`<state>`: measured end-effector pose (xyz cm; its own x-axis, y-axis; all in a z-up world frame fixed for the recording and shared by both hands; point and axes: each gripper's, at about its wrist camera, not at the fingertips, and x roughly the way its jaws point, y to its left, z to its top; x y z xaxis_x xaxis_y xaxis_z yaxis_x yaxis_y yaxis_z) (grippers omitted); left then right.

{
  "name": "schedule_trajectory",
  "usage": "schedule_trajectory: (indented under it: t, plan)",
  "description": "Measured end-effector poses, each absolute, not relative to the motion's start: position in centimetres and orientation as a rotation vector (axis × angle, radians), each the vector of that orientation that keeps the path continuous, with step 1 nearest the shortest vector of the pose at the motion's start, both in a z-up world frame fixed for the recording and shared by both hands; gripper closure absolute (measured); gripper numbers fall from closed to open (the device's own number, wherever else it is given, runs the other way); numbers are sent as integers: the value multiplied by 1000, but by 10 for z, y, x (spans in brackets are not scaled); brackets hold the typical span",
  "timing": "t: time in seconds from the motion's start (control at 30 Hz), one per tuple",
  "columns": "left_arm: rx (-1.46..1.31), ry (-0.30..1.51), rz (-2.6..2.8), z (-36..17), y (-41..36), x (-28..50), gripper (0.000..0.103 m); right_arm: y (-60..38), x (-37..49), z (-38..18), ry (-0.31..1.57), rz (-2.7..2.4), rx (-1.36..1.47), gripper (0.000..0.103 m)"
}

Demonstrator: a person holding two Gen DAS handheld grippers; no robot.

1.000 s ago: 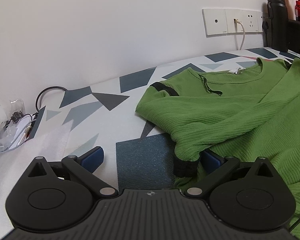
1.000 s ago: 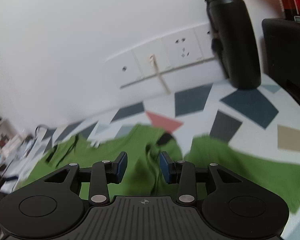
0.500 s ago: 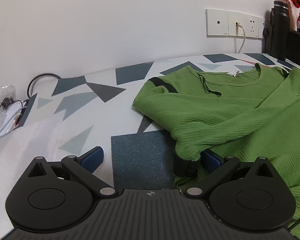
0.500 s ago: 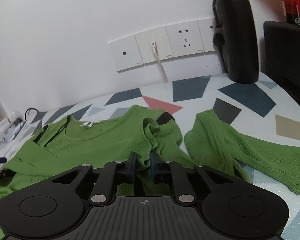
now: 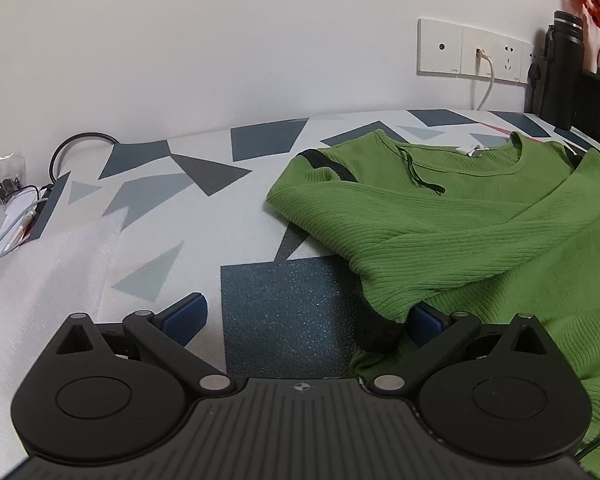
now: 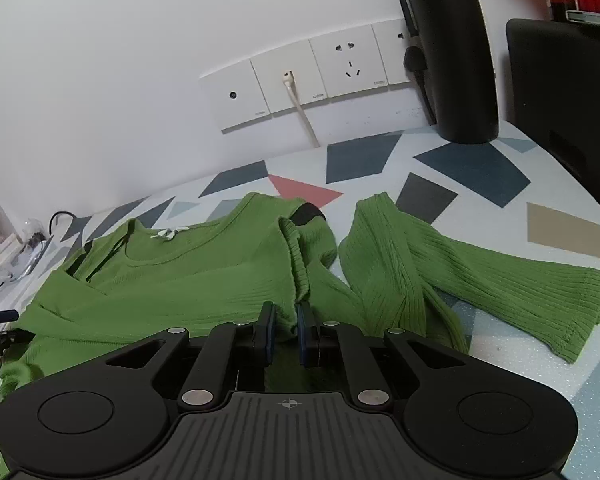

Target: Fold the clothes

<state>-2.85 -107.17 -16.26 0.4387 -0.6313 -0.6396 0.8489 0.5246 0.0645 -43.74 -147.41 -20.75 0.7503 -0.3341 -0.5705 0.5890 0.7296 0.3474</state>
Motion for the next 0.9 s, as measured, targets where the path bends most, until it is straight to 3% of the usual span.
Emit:
schedule_trajectory:
  t: [0.13, 0.2, 0.27, 0.33, 0.4, 0.5, 0.63, 0.9]
  plan:
    - [413, 597, -954, -162, -1071, -29, 0, -1472, -435, -205, 527, -543, 540, 86]
    - [412, 599, -955, -163, -1071, -29, 0, -1473, -437, -201, 513, -554, 559, 74]
    - [410, 604, -958, -163, -1071, -29, 0, -1473, -440, -196, 486, -560, 567, 70]
    - [409, 609, -965, -163, -1071, -29, 0, -1468, -443, -188, 444, -578, 534, 50]
    - [408, 614, -966, -163, -1071, -29, 0, -1464, -441, -180, 430, -615, 486, 23]
    - [402, 624, -965, -163, -1071, -28, 0, -1453, -433, -171, 425, -684, 391, 1]
    - [369, 660, -970, -164, -1069, -23, 0, -1438, -419, -165, 439, -698, 262, 1]
    - [440, 663, -1062, -156, -1062, -30, 1, -1440, -402, -163, 449, -630, 281, 1]
